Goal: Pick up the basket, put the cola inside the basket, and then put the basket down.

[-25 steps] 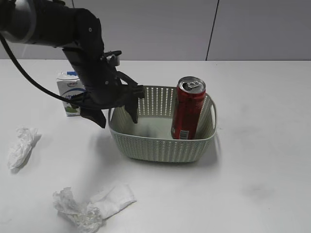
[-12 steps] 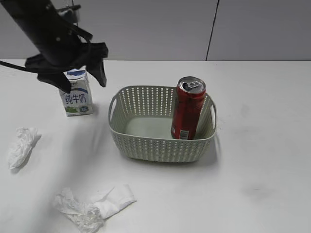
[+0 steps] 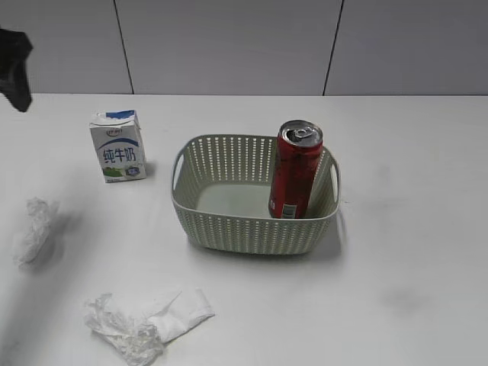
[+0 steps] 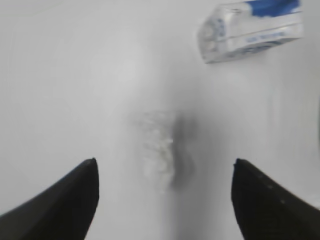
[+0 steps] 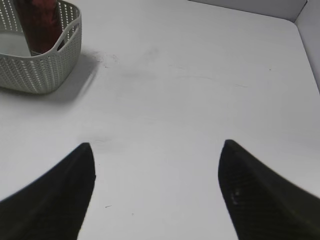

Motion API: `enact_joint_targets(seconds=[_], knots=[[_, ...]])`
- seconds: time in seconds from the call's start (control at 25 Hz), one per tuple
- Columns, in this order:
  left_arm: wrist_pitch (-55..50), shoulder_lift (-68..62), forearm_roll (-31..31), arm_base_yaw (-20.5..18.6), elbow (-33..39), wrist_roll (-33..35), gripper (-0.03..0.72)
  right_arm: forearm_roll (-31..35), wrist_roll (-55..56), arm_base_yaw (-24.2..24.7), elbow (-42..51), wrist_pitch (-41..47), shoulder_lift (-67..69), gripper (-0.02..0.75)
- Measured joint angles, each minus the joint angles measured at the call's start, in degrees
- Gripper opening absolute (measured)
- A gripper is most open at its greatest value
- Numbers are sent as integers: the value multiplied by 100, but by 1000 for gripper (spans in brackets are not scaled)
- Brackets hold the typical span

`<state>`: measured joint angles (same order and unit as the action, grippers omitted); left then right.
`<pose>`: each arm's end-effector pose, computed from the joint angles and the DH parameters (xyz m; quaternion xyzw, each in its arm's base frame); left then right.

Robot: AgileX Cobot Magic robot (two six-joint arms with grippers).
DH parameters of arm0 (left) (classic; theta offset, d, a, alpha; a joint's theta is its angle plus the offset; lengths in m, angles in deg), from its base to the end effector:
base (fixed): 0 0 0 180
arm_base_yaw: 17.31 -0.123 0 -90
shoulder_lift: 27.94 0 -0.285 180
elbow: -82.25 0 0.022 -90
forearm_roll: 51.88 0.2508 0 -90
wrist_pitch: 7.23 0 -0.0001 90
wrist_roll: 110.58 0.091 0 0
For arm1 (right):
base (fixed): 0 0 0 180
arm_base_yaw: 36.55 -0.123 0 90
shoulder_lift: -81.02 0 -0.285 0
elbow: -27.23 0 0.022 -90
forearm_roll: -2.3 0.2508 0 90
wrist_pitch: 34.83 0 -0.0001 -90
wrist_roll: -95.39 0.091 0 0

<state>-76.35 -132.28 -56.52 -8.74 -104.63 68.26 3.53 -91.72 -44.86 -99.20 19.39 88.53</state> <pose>0.3383 -0.0579 0.3001 0.0542 0.9909 -0.0490 0.1130 0.0082 0.0028 0.2618 -0.1127 0.8372 0.0163 0.5349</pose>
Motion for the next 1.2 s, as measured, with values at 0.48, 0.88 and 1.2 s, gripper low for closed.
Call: enact_joint_targets(seconds=[0.48, 0.88, 1.2], knots=[[-52, 1791, 203, -278, 783, 168, 597, -6, 2, 0, 0, 0, 0, 583], [-21, 4283, -261, -278, 2787, 359, 587, 172, 213, -276, 0, 0, 0, 583], [-9, 6212, -421, -278, 3955, 364, 580, 178, 217, -352, 0, 0, 0, 583]])
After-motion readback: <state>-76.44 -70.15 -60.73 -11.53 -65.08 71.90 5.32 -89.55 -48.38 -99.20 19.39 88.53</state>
